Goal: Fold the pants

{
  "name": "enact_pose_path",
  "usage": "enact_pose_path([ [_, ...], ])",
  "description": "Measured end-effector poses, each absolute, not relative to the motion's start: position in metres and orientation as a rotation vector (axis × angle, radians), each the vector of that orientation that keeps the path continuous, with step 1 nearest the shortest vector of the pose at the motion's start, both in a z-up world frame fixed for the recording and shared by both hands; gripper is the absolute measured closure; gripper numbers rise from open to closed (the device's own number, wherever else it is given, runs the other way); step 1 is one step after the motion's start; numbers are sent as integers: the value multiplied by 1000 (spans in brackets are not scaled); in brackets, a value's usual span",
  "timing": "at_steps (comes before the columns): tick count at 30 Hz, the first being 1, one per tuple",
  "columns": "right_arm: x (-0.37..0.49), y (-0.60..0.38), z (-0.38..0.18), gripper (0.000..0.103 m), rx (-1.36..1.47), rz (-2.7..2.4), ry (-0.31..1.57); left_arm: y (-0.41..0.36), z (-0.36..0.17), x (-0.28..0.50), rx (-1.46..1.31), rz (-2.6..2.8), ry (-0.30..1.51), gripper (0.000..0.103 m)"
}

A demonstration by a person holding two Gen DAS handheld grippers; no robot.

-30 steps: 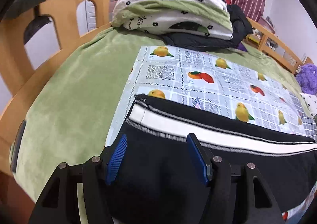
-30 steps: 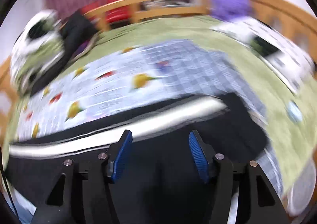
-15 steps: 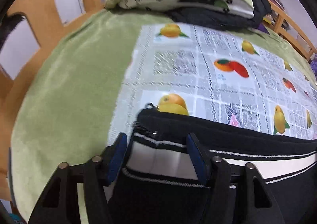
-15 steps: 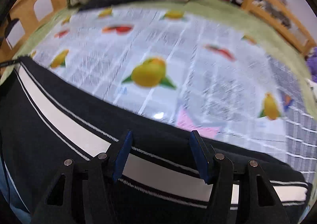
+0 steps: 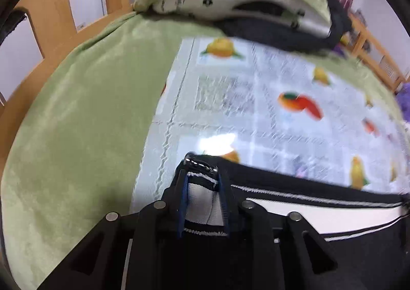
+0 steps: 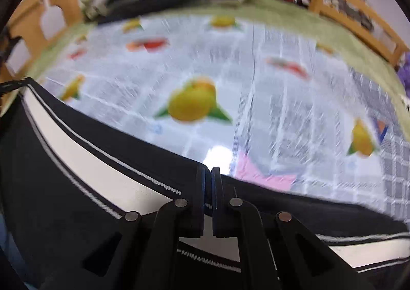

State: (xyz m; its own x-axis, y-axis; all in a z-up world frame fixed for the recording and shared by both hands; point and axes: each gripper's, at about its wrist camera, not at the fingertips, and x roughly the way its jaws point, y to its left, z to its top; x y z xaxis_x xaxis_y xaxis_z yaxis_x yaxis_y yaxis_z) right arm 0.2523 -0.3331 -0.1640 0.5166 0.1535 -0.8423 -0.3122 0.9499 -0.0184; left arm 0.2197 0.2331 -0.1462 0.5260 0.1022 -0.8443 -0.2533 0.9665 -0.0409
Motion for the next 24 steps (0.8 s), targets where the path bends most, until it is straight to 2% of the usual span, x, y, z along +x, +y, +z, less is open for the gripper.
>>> enact_pose_path([
  [1, 251, -335, -161, 94, -156, 279, 983, 231, -145, 218, -141, 227, 994, 68],
  [2, 250, -338, -157, 90, -136, 278, 995, 230, -143, 215, -120, 248, 997, 58],
  [5, 231, -364, -130, 86, -97, 229, 924, 227, -122, 196, -130, 243, 952, 56],
  [7, 213, -395, -113, 73, -41, 142, 839, 223, -109, 186, -145, 186, 908, 50],
  [8, 207, -413, -110, 65, -15, 86, 814, 215, -103, 181, -145, 147, 884, 43],
  [11, 208, -451, -125, 64, 37, -38, 871, 194, -105, 182, -130, 71, 878, 43],
  [14, 228, -462, -164, 72, -18, -112, 987, 178, -131, 199, -75, 102, 942, 42],
  [17, 238, -461, -165, 72, -38, -129, 937, 184, -159, 212, -80, 158, 999, 42],
  [24, 242, -457, -153, 72, -1, -177, 959, 190, -141, 192, -155, 153, 1013, 43],
])
